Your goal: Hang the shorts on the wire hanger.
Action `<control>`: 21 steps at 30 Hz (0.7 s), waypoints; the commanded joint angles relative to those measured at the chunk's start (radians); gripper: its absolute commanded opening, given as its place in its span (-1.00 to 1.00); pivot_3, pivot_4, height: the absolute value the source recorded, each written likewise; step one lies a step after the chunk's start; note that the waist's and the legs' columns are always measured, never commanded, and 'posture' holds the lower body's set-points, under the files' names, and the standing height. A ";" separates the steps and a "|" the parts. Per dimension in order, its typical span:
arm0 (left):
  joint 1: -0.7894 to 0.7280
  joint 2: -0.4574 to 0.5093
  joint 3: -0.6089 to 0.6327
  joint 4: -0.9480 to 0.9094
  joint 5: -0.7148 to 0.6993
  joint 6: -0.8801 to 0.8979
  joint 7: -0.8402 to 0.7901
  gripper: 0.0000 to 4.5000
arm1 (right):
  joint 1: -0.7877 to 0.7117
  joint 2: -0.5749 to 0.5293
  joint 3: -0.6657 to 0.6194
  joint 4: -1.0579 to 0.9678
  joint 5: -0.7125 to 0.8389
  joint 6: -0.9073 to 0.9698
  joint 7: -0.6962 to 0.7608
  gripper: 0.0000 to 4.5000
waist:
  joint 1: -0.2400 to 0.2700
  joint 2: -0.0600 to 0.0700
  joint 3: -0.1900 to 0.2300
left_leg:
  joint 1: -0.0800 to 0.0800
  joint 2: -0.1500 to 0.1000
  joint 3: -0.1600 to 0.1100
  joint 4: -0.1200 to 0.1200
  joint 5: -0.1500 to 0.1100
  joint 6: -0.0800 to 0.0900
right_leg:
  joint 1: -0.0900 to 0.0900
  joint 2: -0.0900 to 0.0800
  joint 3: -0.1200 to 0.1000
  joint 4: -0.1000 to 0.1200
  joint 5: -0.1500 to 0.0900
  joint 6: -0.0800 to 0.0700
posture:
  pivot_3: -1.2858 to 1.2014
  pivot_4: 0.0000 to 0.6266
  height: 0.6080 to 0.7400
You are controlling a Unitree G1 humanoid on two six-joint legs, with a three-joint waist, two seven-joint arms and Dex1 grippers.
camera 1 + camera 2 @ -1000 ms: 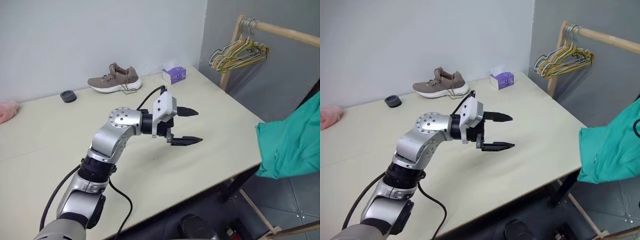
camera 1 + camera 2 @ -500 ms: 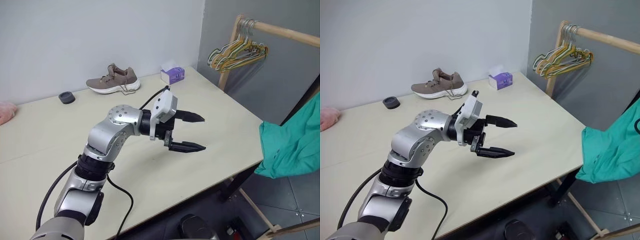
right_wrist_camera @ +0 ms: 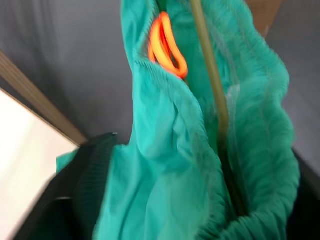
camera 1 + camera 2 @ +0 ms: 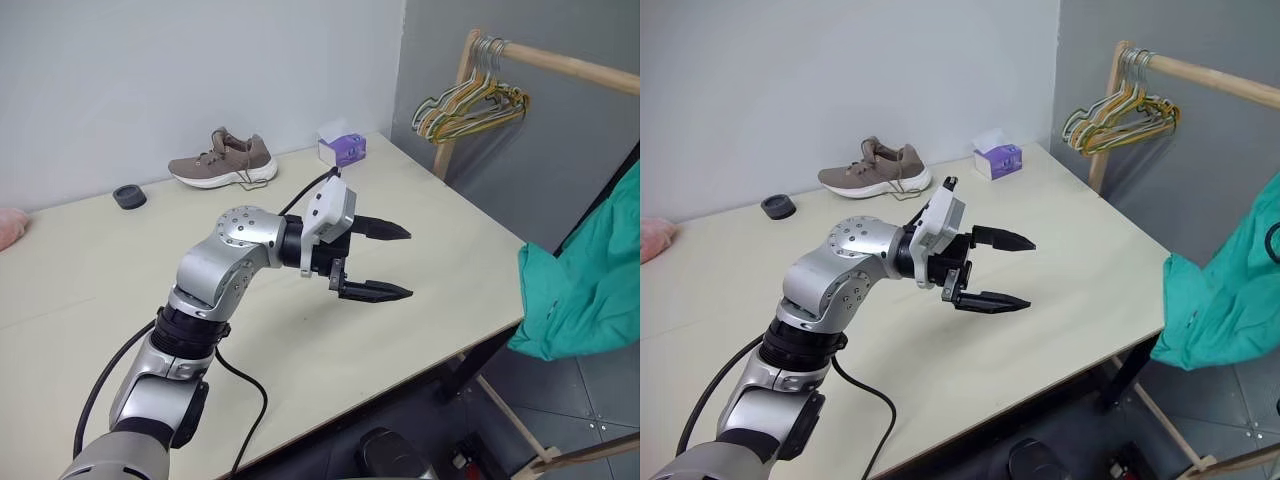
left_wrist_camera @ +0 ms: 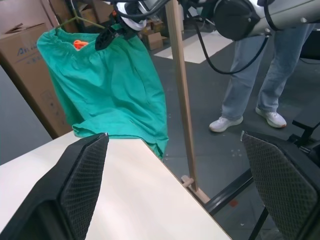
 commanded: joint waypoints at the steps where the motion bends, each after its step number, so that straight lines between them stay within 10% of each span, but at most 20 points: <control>1: -0.003 0.003 0.019 -0.008 0.001 -0.017 0.012 1.00 | 0.045 -0.009 -0.011 -0.142 -0.012 -0.131 -0.006 0.99 | 0.000 0.000 0.000 | 0.000 0.000 0.000 0.000 0.000 0.000 | 0.000 0.000 0.000 0.000 0.000 0.000 | -0.27 -1.00 1.00; 16: 0.113 0.064 0.081 -0.032 0.041 -0.010 0.140 1.00 | 0.207 0.090 0.100 -0.382 -0.151 -0.624 -0.088 0.99 | 0.013 -0.003 0.000 | 0.000 0.001 -0.001 0.001 -0.001 -0.001 | 0.000 0.000 0.000 0.000 0.000 0.000 | -0.23 -1.00 1.00; 21: 0.183 0.057 0.153 -0.037 0.107 -0.022 0.330 1.00 | 0.242 0.213 0.203 -0.557 -0.045 -0.784 0.098 0.99 | 0.028 -0.003 0.000 | 0.001 0.001 -0.001 0.002 -0.001 0.000 | 0.000 0.000 0.001 0.002 0.000 0.001 | -0.20 -1.00 1.00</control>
